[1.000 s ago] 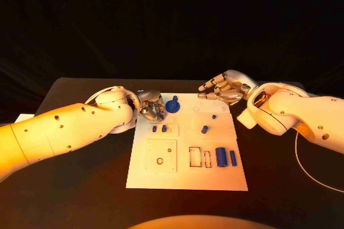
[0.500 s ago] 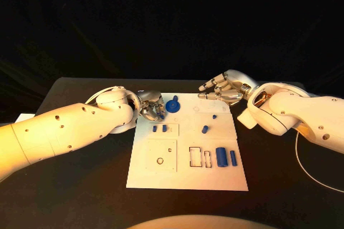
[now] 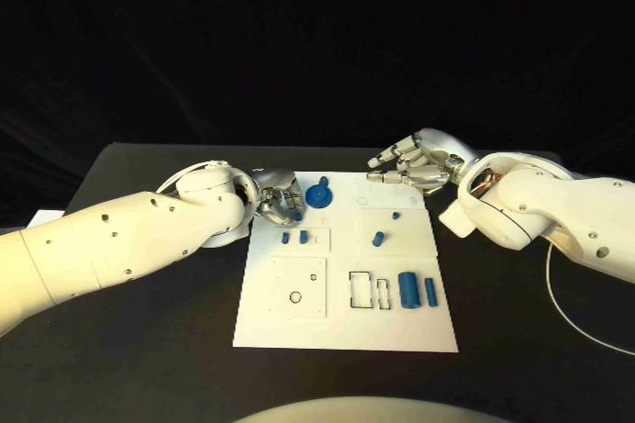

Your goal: Assemble the parts on the task board

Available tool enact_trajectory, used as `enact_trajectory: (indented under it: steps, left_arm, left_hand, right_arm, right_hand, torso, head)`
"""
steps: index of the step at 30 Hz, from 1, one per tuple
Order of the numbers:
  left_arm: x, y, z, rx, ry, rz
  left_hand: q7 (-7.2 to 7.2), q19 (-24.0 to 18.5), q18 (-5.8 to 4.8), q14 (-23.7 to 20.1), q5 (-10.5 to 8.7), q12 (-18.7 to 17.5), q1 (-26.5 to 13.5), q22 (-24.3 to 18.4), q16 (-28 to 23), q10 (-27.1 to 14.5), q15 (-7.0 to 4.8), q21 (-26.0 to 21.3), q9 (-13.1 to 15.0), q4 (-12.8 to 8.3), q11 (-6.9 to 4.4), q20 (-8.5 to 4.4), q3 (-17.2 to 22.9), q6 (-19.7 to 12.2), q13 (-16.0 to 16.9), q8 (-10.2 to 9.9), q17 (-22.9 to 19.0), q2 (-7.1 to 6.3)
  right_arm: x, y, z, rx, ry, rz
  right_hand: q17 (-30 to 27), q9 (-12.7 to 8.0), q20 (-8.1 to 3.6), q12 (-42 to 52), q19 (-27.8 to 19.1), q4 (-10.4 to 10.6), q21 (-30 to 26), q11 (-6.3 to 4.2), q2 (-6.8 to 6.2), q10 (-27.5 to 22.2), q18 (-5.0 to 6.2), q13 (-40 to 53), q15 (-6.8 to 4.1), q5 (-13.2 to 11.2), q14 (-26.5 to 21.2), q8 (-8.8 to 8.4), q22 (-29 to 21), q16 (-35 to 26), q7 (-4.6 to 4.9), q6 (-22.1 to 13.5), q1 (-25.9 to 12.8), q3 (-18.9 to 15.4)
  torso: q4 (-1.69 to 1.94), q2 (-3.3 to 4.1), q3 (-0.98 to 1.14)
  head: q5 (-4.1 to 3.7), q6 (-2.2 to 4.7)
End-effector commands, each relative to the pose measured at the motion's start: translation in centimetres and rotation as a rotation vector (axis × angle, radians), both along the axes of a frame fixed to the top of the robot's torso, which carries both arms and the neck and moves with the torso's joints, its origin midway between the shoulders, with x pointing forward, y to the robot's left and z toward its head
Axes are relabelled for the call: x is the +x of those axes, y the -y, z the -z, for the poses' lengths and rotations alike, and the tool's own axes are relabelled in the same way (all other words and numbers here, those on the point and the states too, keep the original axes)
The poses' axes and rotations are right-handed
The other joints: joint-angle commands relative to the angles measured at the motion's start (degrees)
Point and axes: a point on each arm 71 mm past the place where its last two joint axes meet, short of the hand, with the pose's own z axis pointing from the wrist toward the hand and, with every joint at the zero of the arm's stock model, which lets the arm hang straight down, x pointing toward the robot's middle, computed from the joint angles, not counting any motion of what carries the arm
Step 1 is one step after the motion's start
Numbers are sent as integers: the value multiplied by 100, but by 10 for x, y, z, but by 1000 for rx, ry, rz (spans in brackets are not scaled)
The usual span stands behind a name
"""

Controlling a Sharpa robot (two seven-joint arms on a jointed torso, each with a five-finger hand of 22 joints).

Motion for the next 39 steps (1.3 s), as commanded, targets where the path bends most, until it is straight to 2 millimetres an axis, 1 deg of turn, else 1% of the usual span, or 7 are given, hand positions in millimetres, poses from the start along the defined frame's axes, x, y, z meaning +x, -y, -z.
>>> enact_trajectory:
  steps: [1,6,9,13,23,29,39]
  left_arm:
    - [-1,-1,0,3,-7,-3]
    - [0,-4,-1,-5,4,-12]
    - [0,-11,-3,-22,15,-25]
    - [2,-25,-8,-126,14,-73]
    - [1,-74,-23,-911,-127,-312]
    - [-13,-85,-18,-1262,-261,-444]
    - [-25,-87,-15,-1385,-330,-475]
  left_hand:
    - [-1,-27,-15,97,-28,-18,-50,-12,10,-48,45,-39,3,-18,7,26,12,-45,-8,7,-8,-11]
    - [-3,-31,-12,94,-26,-16,-47,-22,7,-85,49,-56,2,-34,13,32,16,-63,-7,6,-20,-19]
    - [-1,-41,-4,92,-22,-9,-36,-46,8,-99,52,-94,5,-47,15,37,36,-64,-4,11,-24,-3]
    - [1,-58,11,89,-19,86,37,-77,22,95,32,-152,34,-103,-12,35,152,90,33,83,-18,87]
    - [116,-1349,479,-1095,-40,296,132,-1623,-1576,292,50,-2720,33,-336,31,41,342,391,48,218,-2529,242]
    - [85,-1536,515,-1249,-55,428,-121,-1808,-1748,324,73,-3034,31,-184,-5,72,60,395,76,241,-2820,310]
    - [74,-1537,520,-1269,-52,488,-152,-1850,-1761,321,63,-3090,33,-164,-15,73,-60,399,88,258,-2877,345]
  right_arm:
    - [1,3,1,-13,-3,-2]
    - [3,11,2,-47,1,12]
    - [6,18,4,-115,21,10]
    - [8,28,7,-258,55,-14]
    - [1,28,15,-685,207,-100]
    - [-5,19,25,-785,258,-131]
    - [-7,3,39,-836,287,-161]
  right_hand:
    - [602,7,-11,8,-34,2,-43,6,34,-40,18,-16,-1,21,395,0,-14,-21,-13,25,15,-26]
    - [560,9,-14,-444,-103,-47,-122,2,60,-327,49,-353,-4,9,379,5,-161,-58,-14,39,140,-26]
    - [295,19,-31,-2328,-300,-178,-356,-11,140,-1481,132,-1726,-21,-137,297,39,-574,-259,-18,143,473,152]
    - [-40,32,-6,-3899,-337,-257,-459,83,59,-1909,156,-3109,28,-295,239,93,-719,-524,10,374,775,538]
    - [-253,23,29,-5240,-298,-389,-558,62,-331,-1202,171,-5225,29,-898,261,55,-843,-704,-112,818,916,1433]
    - [-286,18,-11,-5394,-312,-369,-618,37,-455,-1128,187,-5580,-20,-975,263,1,-931,-730,-148,853,838,1609]
    - [-336,6,-63,-5559,-368,-343,-765,50,-558,-1195,224,-5923,-78,-1026,264,-34,-1155,-773,-146,786,774,1764]
  torso:
    - [2,-3,-4]
    - [4,-7,-8]
    - [1,-11,-7]
    - [5,-18,-2]
    - [5,-16,-11]
    - [15,-20,-9]
    - [5,-11,-6]
  head:
    - [-6,1]
    - [-12,12]
    - [-6,27]
    - [-9,49]
    - [-155,128]
    - [-227,154]
    - [-241,166]
